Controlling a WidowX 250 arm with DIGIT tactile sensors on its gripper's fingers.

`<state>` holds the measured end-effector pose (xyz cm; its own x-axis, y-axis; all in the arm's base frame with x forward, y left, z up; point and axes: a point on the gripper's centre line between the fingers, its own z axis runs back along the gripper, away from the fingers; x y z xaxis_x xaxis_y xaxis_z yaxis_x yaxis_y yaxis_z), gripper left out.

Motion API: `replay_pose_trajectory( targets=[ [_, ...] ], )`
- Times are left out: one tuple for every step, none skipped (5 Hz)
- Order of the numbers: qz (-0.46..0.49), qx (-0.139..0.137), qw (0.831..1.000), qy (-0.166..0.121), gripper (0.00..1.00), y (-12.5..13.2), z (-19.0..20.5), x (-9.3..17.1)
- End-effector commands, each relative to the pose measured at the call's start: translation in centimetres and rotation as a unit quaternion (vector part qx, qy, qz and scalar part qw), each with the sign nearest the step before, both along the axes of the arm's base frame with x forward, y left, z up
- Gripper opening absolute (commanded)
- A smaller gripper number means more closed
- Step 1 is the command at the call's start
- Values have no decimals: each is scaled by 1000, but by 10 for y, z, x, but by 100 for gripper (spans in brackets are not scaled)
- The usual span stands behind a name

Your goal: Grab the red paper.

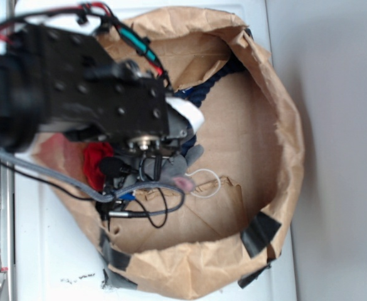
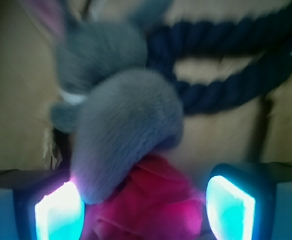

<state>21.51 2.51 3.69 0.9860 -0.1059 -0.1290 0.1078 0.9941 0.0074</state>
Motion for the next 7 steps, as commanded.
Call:
replay_pose_trajectory(
  targets=[
    [-11,2,1000,4,0,5,-8,-3],
    [-7,-1,1000,-6,0,3,-11,-5],
    [2,6,1000,-19,0,2,-12,-5],
    [14,3,999,-48,0,6,6,-4],
    [-8,-13,996,-88,0,4,56,-29],
    [-23,-14,989,-143,0,2,103,-32],
    [-44,-42,983,-171,0,11,147,-28]
  ],
)
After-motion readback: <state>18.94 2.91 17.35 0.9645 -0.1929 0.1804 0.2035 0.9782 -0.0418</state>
